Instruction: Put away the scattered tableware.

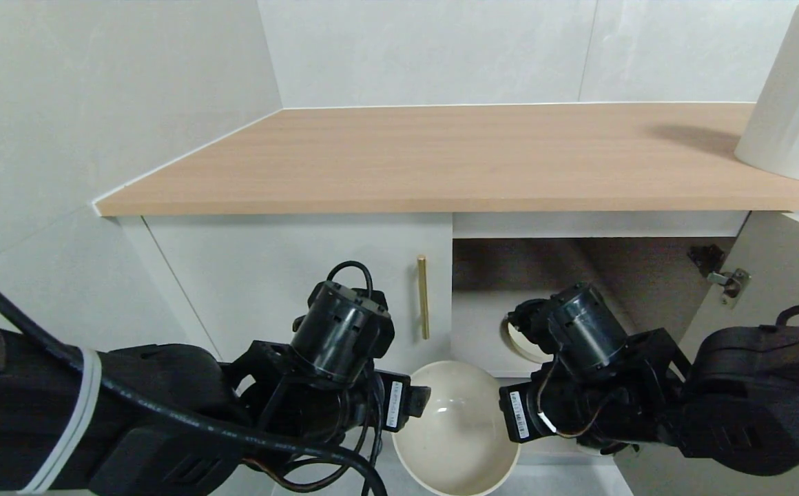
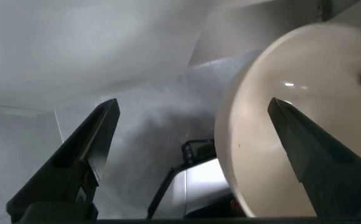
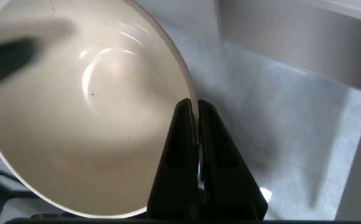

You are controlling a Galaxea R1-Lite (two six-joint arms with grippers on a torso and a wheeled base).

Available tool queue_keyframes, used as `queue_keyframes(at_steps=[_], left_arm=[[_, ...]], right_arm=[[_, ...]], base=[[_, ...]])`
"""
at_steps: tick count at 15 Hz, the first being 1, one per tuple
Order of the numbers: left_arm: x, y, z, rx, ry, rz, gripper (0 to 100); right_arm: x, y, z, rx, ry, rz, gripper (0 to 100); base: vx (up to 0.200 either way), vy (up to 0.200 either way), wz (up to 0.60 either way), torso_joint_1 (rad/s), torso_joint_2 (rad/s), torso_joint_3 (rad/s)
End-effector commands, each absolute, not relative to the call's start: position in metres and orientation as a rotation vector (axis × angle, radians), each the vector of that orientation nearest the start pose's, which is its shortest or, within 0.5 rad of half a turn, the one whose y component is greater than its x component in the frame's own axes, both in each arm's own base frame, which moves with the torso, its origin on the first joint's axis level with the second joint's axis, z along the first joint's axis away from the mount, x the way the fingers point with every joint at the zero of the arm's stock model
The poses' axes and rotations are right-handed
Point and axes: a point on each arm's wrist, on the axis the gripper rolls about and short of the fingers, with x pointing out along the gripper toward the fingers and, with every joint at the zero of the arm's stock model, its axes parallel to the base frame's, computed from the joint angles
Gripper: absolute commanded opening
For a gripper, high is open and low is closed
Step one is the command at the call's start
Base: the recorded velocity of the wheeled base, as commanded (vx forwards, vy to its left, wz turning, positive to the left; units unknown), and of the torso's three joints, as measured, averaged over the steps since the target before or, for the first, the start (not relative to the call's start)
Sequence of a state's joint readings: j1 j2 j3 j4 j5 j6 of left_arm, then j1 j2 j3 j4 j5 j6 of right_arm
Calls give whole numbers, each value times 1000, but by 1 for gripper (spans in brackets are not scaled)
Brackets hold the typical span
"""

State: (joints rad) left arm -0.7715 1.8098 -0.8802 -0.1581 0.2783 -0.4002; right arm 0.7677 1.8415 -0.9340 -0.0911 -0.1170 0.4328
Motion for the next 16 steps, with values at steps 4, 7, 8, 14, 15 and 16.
queue_keyframes(at_steps=[4, 7, 8, 14, 15, 16], left_arm=[[226, -207, 132, -2, 731, -318, 100], [226, -206, 134, -5, 727, -318, 100], [225, -206, 134, -6, 725, -318, 100], [225, -206, 134, -7, 725, -316, 100], [226, -206, 134, -8, 726, -316, 100], [226, -206, 134, -7, 726, -315, 100]], right_arm=[[278, 181, 98, 136, 869, 201, 0], [298, 169, 95, 227, 738, 141, 0], [309, 163, 92, 262, 686, 98, 0], [345, 134, 78, 319, 575, -46, 0], [354, 125, 74, 329, 574, -76, 0], [360, 122, 70, 331, 577, -90, 0]], base=[[0, 0, 0, 0, 0, 0], [0, 0, 0, 0, 0, 0], [0, 0, 0, 0, 0, 0], [0, 0, 0, 0, 0, 0], [0, 0, 0, 0, 0, 0], [0, 0, 0, 0, 0, 0]])
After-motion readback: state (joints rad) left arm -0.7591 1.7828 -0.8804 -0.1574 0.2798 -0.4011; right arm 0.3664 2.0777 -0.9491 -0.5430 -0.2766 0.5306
